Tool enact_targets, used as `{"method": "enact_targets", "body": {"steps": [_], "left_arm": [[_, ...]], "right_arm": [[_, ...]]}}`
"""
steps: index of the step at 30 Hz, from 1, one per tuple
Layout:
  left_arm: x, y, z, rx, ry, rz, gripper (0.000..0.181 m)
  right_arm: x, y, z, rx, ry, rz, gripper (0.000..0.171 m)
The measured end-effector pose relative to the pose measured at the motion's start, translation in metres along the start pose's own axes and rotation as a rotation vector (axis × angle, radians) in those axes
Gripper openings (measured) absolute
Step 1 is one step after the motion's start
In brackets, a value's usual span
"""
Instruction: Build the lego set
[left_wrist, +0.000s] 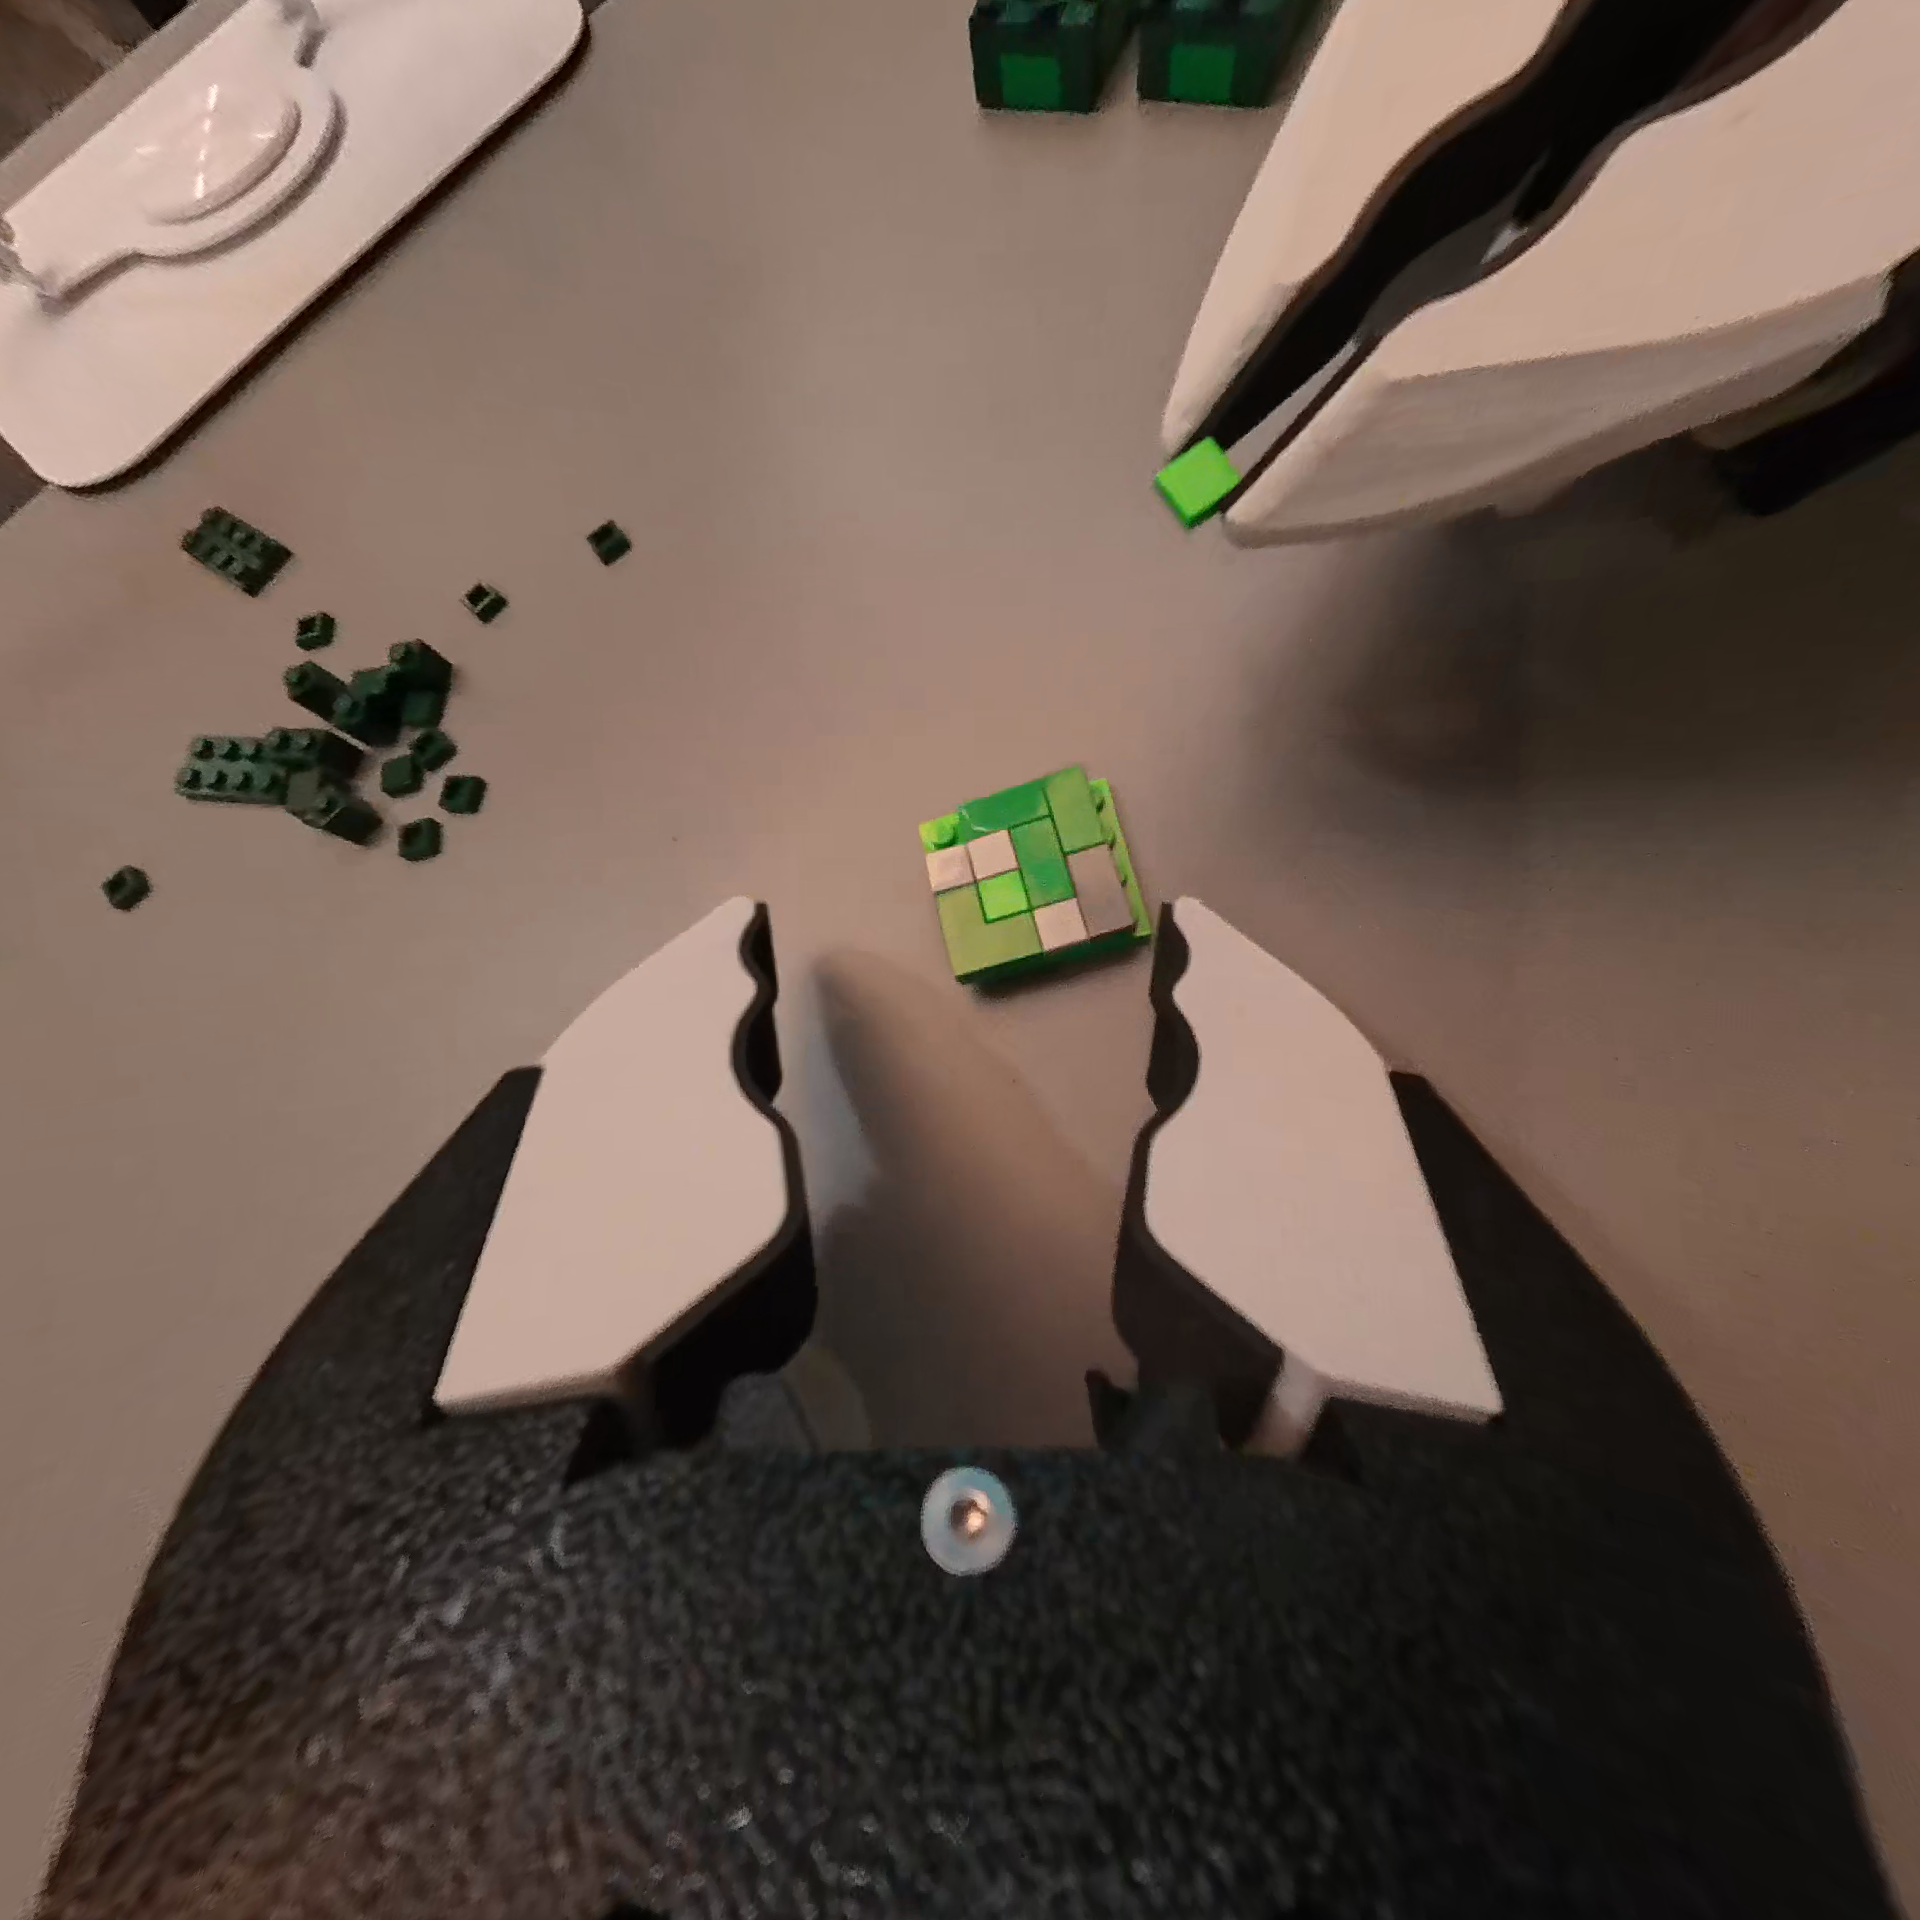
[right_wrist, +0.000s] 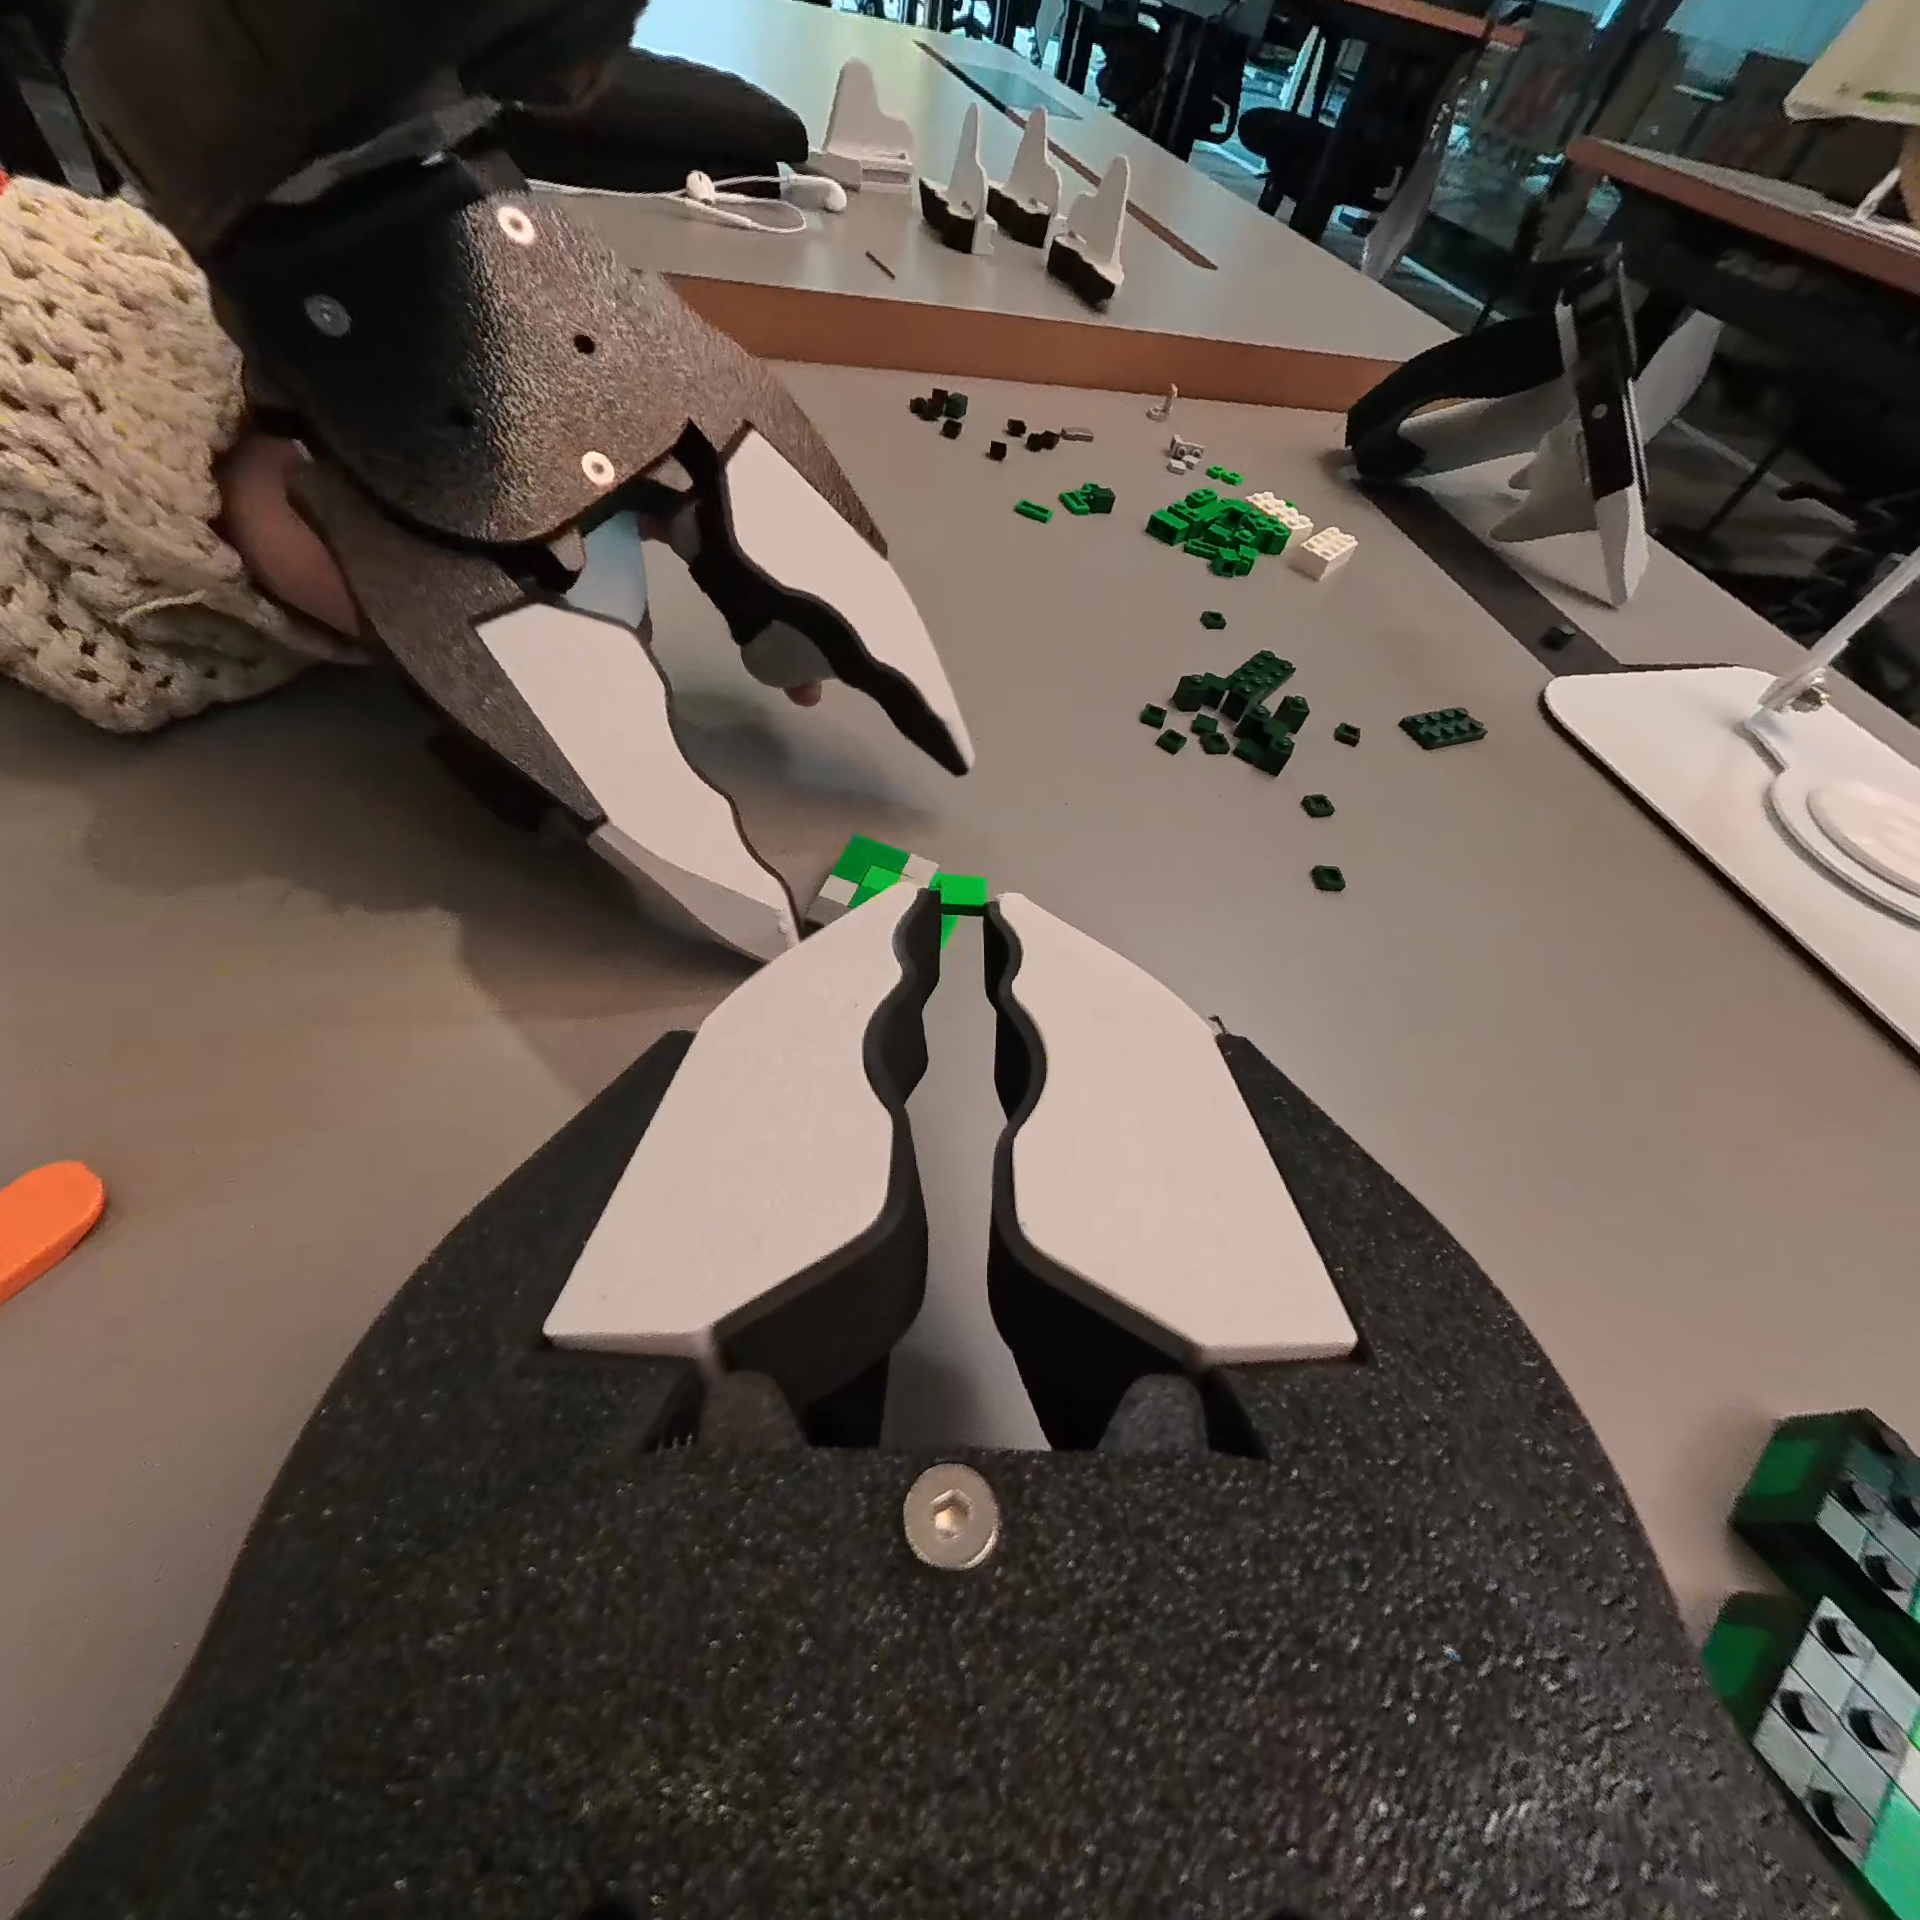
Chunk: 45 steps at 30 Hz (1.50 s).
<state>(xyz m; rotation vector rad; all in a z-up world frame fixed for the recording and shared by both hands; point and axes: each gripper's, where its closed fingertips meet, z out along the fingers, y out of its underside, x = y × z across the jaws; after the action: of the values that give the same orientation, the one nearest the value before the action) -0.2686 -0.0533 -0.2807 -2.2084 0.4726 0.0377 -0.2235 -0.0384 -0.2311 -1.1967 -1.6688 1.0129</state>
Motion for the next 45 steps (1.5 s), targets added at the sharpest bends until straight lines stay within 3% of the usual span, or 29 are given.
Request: {"method": "enact_targets", "body": {"steps": [12, 16, 19, 26, 33, 45], "left_arm": [[0.008, 0.002, 0.005, -0.063, 0.159, -0.082, 0.036], [0.006, 0.002, 0.003, -0.052, 0.189, -0.033, 0.036], [0.006, -0.011, -0.005, 0.052, 0.211, 0.080, 0.035], [0.056, -0.007, -0.024, 0.160, 0.474, 0.414, 0.035], [0.077, -0.008, -0.033, 0.222, 0.563, 0.452, 0.035], [0.084, -0.014, -0.046, 0.377, 0.607, 0.500, 0.035]], "right_arm": [[-0.003, -0.002, -0.002, 0.015, -0.016, -0.005, 0.007], [-0.005, -0.002, -0.004, 0.019, -0.037, -0.005, 0.007], [-0.008, -0.003, -0.006, 0.033, -0.068, -0.009, 0.007], [-0.033, -0.002, -0.013, 0.033, -0.234, -0.052, 0.007], [-0.054, 0.013, -0.015, -0.095, -0.346, -0.083, 0.007], [-0.065, 0.007, -0.023, -0.248, -0.362, -0.195, 0.007]]}}
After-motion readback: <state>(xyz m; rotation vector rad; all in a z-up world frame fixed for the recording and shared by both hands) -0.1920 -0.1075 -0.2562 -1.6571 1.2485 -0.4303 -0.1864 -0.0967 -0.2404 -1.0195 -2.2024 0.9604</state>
